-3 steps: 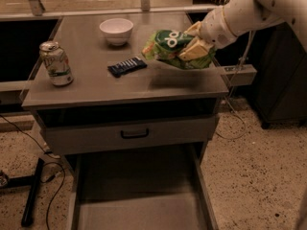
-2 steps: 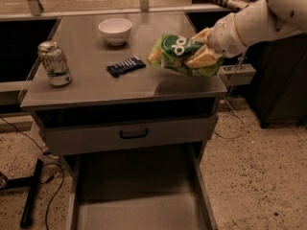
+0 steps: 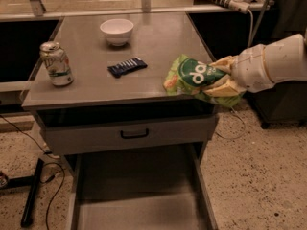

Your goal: Place green rice chip bag into middle drawer

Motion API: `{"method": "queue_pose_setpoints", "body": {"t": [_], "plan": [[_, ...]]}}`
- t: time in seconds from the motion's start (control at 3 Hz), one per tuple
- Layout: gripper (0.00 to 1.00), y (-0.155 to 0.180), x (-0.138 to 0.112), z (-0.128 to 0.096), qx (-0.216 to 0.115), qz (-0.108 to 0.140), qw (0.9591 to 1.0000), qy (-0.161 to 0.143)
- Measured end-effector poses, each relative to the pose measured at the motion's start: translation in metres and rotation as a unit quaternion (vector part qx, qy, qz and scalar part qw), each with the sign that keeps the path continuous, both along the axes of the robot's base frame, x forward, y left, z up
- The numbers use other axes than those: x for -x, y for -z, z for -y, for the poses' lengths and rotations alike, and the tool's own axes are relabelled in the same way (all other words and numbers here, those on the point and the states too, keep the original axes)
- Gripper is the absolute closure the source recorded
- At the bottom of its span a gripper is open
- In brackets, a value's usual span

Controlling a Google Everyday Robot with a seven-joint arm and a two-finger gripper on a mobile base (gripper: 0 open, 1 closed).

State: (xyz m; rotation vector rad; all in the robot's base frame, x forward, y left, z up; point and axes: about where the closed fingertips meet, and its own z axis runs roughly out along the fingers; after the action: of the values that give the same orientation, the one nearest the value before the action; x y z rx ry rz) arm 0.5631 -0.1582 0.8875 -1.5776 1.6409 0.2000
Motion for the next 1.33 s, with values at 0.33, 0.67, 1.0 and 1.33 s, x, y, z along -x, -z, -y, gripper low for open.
{"method": "queue_pose_setpoints", "body": {"t": [0.33,0.67,1.0,1.33], "plan": [[1.0,0.041,0.039,0.008,-0.009,-0.023,0.9996,0.01],[1.0,0.041,0.039,0.008,-0.009,-0.023,0.9996,0.01],[1.0,0.058,0.049,-0.006,-0.01,-0.037,0.9992,-0.006],[1.0,0.091,0.071,-0.029,-0.016,-0.056,0.998,-0.024]]}}
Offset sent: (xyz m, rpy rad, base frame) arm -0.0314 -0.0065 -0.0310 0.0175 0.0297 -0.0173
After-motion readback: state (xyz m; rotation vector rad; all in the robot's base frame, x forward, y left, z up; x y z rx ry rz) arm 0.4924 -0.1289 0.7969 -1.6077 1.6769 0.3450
